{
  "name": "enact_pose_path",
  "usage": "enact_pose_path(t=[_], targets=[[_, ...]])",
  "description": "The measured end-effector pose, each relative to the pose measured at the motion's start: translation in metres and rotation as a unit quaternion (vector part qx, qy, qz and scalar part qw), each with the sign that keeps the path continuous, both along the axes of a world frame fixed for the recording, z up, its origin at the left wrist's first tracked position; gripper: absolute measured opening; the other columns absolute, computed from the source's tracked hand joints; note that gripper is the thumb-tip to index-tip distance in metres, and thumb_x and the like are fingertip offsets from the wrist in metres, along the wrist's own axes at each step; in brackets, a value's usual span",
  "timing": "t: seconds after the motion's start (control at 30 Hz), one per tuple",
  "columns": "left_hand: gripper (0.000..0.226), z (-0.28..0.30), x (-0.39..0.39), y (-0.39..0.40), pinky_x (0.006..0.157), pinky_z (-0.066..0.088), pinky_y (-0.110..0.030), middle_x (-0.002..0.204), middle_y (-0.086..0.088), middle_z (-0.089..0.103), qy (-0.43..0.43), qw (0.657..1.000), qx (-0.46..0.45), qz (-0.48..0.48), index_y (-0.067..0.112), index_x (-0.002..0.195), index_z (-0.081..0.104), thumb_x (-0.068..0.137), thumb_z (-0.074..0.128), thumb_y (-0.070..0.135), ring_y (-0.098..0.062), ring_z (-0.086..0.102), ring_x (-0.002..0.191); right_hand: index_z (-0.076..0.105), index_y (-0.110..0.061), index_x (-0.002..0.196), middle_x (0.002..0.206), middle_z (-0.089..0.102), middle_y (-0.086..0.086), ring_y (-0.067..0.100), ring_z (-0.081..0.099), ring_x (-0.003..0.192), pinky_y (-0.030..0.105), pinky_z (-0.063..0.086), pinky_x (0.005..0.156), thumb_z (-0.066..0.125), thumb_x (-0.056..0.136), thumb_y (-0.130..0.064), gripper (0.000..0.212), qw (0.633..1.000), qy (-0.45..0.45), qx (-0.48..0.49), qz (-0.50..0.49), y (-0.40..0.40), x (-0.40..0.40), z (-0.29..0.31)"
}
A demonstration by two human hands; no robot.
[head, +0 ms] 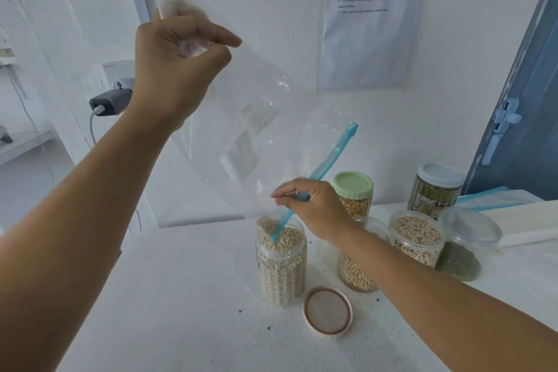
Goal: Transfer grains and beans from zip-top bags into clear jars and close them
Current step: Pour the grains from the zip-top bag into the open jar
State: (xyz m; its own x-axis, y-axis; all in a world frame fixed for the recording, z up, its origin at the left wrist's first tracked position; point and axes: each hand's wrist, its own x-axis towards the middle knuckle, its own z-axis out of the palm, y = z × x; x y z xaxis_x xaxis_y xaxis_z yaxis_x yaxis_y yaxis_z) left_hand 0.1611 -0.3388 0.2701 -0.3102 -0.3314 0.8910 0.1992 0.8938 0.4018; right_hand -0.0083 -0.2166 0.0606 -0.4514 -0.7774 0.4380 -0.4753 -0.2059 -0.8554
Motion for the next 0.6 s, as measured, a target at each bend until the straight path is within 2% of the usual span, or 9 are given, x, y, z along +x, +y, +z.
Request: enact_pose_path(t=[0.3, 0.4, 0.47, 0.53, 0.6], targets=[[0.029, 0.0056, 0.0001, 0.0024, 0.076, 0.043, -0.01, 0.079, 0.014, 0.056, 0.01, 1.0, -0.017, -0.011, 0.015, 0.1, 0.079, 0.081, 0.063, -0.001, 0.008, 0.054, 0.08, 0.082, -0.017, 0.092, 0.094, 0.072, -0.003, 0.013, 0.069, 0.09, 0.023, 0.056, 0.086, 0.083, 0.087, -0.01, 0.009, 1.0, -0.012, -0.016, -0.002, -0.002, 0.0044, 0.0044], [0.028, 0.0052, -0.0008, 0.0007, 0.077, 0.043, -0.012, 0.077, 0.022, 0.059, 0.009, 1.0, -0.013, -0.015, 0.02, 0.095, 0.08, 0.08, 0.064, 0.002, 0.006, 0.055, 0.082, 0.082, -0.024, 0.095, 0.103, 0.07, -0.011, 0.011, 0.068, 0.102, 0.027, 0.057, 0.091, 0.086, 0.084, -0.018, 0.012, 1.0, -0.003, 0.006, 0.017, -0.0022, 0.005, -0.0008], [0.028, 0.0048, -0.0021, 0.0, 0.078, 0.043, -0.013, 0.075, 0.025, 0.06, 0.007, 1.0, -0.009, -0.017, 0.022, 0.094, 0.08, 0.08, 0.064, 0.003, 0.006, 0.055, 0.084, 0.083, -0.027, 0.097, 0.114, 0.068, -0.014, 0.004, 0.064, 0.113, 0.023, 0.054, 0.096, 0.089, 0.081, -0.021, 0.018, 0.999, 0.002, 0.023, 0.031, -0.0007, 0.0062, -0.0019], [0.028, 0.004, -0.0052, 0.0002, 0.078, 0.043, -0.014, 0.076, 0.024, 0.059, 0.009, 1.0, -0.004, -0.019, 0.023, 0.092, 0.081, 0.079, 0.064, 0.005, 0.004, 0.054, 0.085, 0.082, -0.025, 0.096, 0.116, 0.068, -0.01, 0.0, 0.066, 0.109, 0.018, 0.052, 0.094, 0.089, 0.081, -0.018, 0.019, 0.999, 0.005, 0.031, 0.037, 0.0006, 0.0063, -0.0003], [0.029, 0.0024, -0.0085, 0.0006, 0.079, 0.043, -0.017, 0.075, 0.024, 0.059, 0.011, 1.0, 0.001, -0.022, 0.027, 0.09, 0.081, 0.078, 0.065, 0.006, 0.003, 0.053, 0.085, 0.08, -0.022, 0.093, 0.102, 0.073, -0.009, 0.006, 0.072, 0.095, 0.019, 0.055, 0.089, 0.087, 0.082, -0.012, 0.016, 0.999, 0.005, 0.029, 0.034, 0.0001, 0.0059, 0.001]])
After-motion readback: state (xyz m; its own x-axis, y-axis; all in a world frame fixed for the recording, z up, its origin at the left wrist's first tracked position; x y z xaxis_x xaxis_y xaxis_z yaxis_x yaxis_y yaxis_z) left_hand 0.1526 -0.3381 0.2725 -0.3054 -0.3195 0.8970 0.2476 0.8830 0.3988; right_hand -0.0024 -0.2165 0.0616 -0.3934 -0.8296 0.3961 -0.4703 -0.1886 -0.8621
